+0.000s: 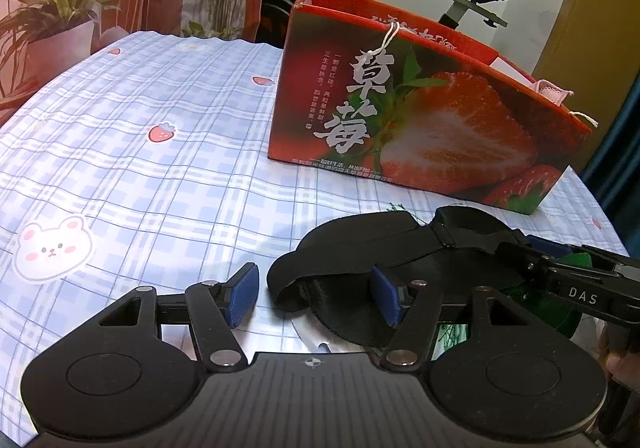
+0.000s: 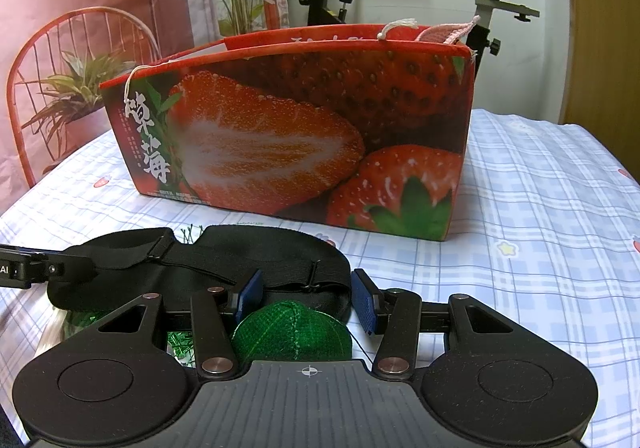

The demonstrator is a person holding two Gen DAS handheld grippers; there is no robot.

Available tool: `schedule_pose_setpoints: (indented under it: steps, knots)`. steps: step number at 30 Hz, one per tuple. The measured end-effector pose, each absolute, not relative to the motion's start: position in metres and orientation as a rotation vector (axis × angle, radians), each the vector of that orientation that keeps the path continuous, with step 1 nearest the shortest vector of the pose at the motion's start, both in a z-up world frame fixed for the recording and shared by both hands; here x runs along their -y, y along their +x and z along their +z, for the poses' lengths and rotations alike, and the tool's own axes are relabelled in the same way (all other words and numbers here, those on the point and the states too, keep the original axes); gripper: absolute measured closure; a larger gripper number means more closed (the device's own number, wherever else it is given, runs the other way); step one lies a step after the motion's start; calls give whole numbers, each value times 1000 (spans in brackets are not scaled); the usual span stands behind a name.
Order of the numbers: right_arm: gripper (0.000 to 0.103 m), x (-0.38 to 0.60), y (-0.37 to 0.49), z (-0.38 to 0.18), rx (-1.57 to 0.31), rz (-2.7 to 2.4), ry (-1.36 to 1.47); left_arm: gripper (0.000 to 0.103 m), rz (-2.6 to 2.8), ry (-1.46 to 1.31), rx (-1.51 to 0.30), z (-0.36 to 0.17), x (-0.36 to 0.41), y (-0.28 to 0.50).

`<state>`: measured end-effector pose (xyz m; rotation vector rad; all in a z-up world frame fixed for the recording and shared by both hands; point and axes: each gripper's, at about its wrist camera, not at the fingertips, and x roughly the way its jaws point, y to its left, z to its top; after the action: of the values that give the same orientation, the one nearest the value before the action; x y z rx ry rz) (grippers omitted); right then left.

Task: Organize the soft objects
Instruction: 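Close the left gripper on the black eye mask while the right gripper grasps it too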

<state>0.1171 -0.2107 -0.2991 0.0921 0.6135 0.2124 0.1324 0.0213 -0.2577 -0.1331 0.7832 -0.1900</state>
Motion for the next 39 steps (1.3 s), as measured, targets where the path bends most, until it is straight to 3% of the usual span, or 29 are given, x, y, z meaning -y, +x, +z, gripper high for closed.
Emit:
schedule_pose_setpoints:
  steps: [7, 10, 24, 27, 39]
  knots:
    - [58, 215, 119, -299, -617, 231, 128, 74, -245, -99, -753, -253, -14, 129]
    - [58, 223, 120, -298, -622, 246, 190, 78, -248, -107, -749, -253, -15, 130]
    - [55, 244, 153, -297, -714, 268, 389, 79, -243, -104, -739, -259, -17, 134]
    - [67, 243, 157, -295, -735, 272, 396, 79, -246, -100, -737, -260, -17, 133]
    - [73, 256, 133, -272, -604, 286, 633, 78, -254, -118, -731, -260, -21, 132]
